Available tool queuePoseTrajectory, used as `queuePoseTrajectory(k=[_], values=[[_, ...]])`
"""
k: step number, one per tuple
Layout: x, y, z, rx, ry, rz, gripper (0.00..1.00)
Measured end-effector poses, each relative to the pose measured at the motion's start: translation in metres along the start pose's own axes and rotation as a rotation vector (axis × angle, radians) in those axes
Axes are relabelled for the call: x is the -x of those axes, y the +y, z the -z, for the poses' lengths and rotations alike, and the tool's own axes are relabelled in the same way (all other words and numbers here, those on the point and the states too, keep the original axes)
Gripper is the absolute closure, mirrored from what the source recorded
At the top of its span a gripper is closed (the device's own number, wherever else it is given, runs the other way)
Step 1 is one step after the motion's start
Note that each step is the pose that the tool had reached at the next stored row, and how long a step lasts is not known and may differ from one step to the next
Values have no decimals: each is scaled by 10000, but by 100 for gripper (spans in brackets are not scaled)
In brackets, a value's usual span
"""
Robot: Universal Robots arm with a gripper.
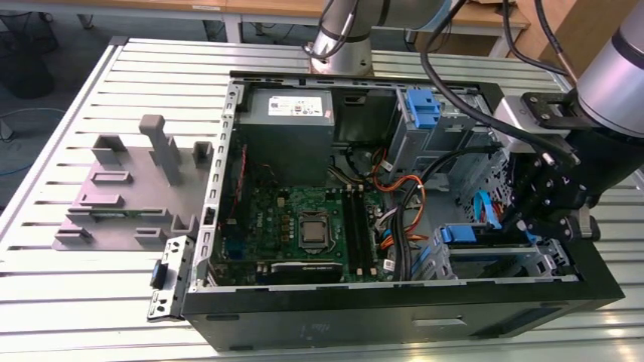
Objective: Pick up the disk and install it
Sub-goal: 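Insert the second disk wire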
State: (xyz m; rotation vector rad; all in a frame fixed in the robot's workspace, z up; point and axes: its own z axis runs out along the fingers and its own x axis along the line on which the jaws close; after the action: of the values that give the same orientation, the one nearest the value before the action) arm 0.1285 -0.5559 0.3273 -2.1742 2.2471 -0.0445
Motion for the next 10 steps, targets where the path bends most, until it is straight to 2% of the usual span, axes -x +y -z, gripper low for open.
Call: queuePoseTrajectory(k=[1,2,3,7,10], values=[[0,0,0,0,2,0,77],[0,0,2,-1,5,0,77],[-1,0,4,-1,10,0,70],[-1,-1,25,-1,14,0,70],[-1,-2,79,-1,11,0,70]])
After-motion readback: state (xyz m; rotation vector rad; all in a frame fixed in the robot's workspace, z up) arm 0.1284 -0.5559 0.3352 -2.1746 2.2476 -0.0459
